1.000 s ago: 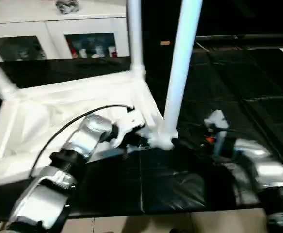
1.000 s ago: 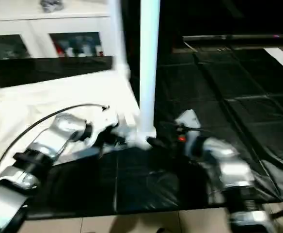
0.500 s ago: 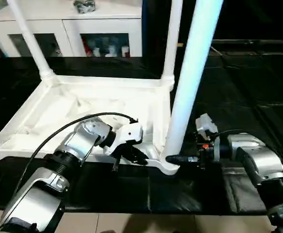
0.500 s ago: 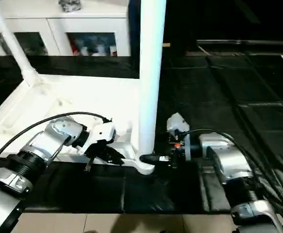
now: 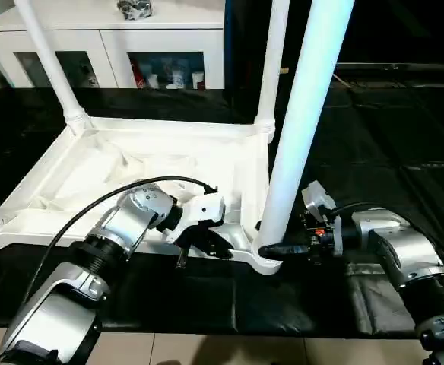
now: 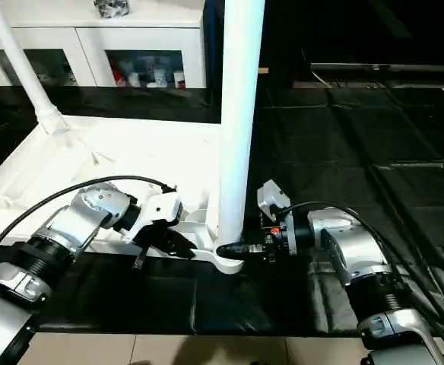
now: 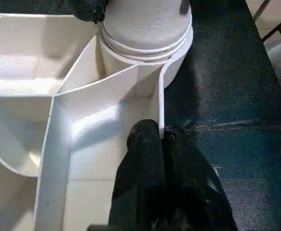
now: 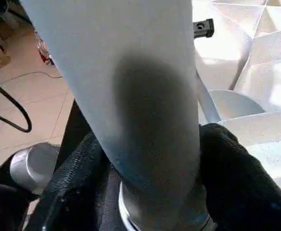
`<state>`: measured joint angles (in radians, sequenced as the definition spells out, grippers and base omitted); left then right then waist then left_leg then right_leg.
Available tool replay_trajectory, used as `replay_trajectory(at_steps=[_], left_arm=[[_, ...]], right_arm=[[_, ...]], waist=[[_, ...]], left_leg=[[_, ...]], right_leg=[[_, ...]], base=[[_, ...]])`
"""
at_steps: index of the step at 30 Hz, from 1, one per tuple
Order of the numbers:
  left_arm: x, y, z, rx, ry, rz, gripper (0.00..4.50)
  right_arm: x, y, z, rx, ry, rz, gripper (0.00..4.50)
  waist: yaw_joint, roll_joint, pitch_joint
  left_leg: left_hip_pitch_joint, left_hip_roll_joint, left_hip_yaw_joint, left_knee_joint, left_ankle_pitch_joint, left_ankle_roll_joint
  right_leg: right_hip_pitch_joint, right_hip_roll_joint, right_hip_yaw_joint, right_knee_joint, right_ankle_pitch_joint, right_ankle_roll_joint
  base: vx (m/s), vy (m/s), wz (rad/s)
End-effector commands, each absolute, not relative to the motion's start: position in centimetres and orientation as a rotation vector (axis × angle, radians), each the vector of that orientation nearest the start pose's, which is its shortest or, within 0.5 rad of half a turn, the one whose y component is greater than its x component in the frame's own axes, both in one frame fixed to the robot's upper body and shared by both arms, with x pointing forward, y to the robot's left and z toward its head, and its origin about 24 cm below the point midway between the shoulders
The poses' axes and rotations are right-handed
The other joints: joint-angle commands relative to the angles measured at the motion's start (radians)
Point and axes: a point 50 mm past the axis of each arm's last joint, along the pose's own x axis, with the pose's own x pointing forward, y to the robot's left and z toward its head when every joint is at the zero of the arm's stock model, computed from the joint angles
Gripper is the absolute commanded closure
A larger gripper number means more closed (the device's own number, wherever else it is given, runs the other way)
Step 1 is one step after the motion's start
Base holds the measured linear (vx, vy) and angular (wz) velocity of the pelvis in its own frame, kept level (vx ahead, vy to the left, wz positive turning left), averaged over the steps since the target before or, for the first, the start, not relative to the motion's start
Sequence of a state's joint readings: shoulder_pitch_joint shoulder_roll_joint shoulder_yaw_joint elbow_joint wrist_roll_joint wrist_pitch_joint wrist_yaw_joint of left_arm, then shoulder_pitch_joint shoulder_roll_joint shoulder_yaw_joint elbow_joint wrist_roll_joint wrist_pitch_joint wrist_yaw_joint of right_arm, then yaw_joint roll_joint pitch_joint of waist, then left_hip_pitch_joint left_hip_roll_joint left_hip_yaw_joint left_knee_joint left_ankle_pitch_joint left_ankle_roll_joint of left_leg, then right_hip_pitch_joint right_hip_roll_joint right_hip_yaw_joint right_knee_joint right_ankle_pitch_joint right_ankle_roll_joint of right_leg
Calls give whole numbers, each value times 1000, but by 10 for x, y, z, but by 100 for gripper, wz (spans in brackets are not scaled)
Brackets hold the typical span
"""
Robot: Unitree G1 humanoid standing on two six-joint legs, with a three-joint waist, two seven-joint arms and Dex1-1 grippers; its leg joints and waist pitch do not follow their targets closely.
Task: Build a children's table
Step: Rotate leg to tighten
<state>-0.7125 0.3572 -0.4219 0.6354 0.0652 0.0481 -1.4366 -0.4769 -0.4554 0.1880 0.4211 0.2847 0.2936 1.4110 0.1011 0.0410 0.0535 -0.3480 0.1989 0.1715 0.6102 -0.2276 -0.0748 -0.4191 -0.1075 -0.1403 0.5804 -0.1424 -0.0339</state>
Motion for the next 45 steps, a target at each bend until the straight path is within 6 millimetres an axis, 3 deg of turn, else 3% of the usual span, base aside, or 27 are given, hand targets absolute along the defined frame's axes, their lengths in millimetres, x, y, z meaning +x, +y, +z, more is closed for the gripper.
replay_trajectory(at_steps=[1,15,16,17,19,21,22,24,25,27,28,29,32,34,36,39,42,43,45], left_arm=[[313,105,64,581,529,-1694,450],[320,99,63,524,529,-1612,450],[322,97,63,510,526,-1579,450],[324,94,64,491,524,-1551,450],[328,88,64,456,517,-1498,450],[333,80,65,423,507,-1433,450],[335,77,65,408,505,-1396,450],[337,74,65,395,506,-1370,450],[339,69,65,381,507,-1333,450],[341,64,65,364,507,-1291,450],[345,59,66,343,502,-1237,450],[347,56,67,331,496,-1207,450],[350,51,68,311,491,-1157,450],[354,46,71,289,478,-1095,450],[357,41,74,272,456,-1034,450],[359,39,75,267,444,-1012,450],[359,39,75,271,445,-1004,450],[359,43,74,283,448,-1009,450],[359,46,74,295,449,-1016,450]], right_arm=[[292,-159,69,-6,414,1492,208],[287,-152,64,62,427,1511,234],[286,-148,63,79,423,1495,234],[287,-145,60,88,423,1462,234],[290,-139,56,88,415,1395,234],[295,-131,48,74,420,1294,234],[298,-126,45,63,421,1242,237],[300,-122,42,64,419,1199,239],[306,-115,40,68,413,1128,242],[312,-106,37,73,407,1040,243],[321,-98,35,80,404,926,245],[326,-94,35,96,409,862,246],[332,-88,35,107,409,775,249],[339,-78,37,106,398,699,251],[344,-66,40,96,379,658,251],[346,-60,43,109,371,640,251],[348,-57,43,135,367,633,217],[348,-57,44,147,356,646,197],[348,-58,44,151,348,659,180]], waist=[[0,-26,-83],[0,-29,-83],[5,-19,-82],[4,-26,-81],[5,-19,-78],[-2,-23,-74],[-8,-20,-74],[-21,-25,-69],[-35,-19,-62],[-55,-16,-60],[-60,-14,-60],[-79,-7,-61],[-111,3,-66],[-133,8,-62],[-143,4,-64],[-149,2,-69],[-142,-1,-75],[-137,-7,-76],[-133,-10,-78]], left_leg=[[-9,31,0,-62,2,122],[-9,30,2,-61,-11,115],[-6,31,0,-61,-19,112],[-6,30,2,-62,-29,106],[-4,27,1,-65,-59,91],[-2,22,1,-67,-90,67],[-4,19,-1,-69,-100,52],[-6,14,-2,-70,-126,46],[1,10,-3,-70,-176,39],[9,3,-7,-65,-235,34],[8,3,-9,-65,-243,34],[11,5,-14,-63,-270,24],[5,11,-30,-67,-319,30],[7,26,-38,-76,-371,35],[7,25,-40,-76,-385,33],[-1,22,-38,-78,-330,47],[-8,22,-32,-77,-254,66],[-11,20,-28,-74,-209,81],[-13,16,-25,-71,-177,96]], right_leg=[[73,-51,58,-47,-249,-177],[74,-50,59,-49,-257,-179],[71,-51,59,-51,-269,-178],[72,-49,60,-54,-281,-172],[71,-49,59,-61,-333,-160],[70,-49,56,-71,-390,-136],[72,-49,54,-75,-426,-119],[74,-47,48,-86,-482,-89],[67,-46,39,-103,-561,-63],[68,-44,22,-121,-637,-26],[69,-45,18,-123,-645,-18],[66,-45,3,-130,-650,-12],[85,-45,-21,-142,-595,8],[87,-49,-30,-143,-533,-22],[88,-53,-28,-138,-519,-31],[92,-62,-13,-124,-450,-83],[94,-64,3,-108,-370,-133],[92,-61,12,-98,-339,-159],[93,-61,20,-93,-336,-170]], base=[[0,0,0],[0,0,0],[0,0,0],[0,0,0],[0,0,0],[0,0,0],[0,0,0],[0,0,0],[0,0,0],[0,0,0],[0,0,0],[0,0,0],[0,0,0],[0,0,0],[0,0,0],[0,0,0],[0,0,0],[0,0,0],[0,0,0]])
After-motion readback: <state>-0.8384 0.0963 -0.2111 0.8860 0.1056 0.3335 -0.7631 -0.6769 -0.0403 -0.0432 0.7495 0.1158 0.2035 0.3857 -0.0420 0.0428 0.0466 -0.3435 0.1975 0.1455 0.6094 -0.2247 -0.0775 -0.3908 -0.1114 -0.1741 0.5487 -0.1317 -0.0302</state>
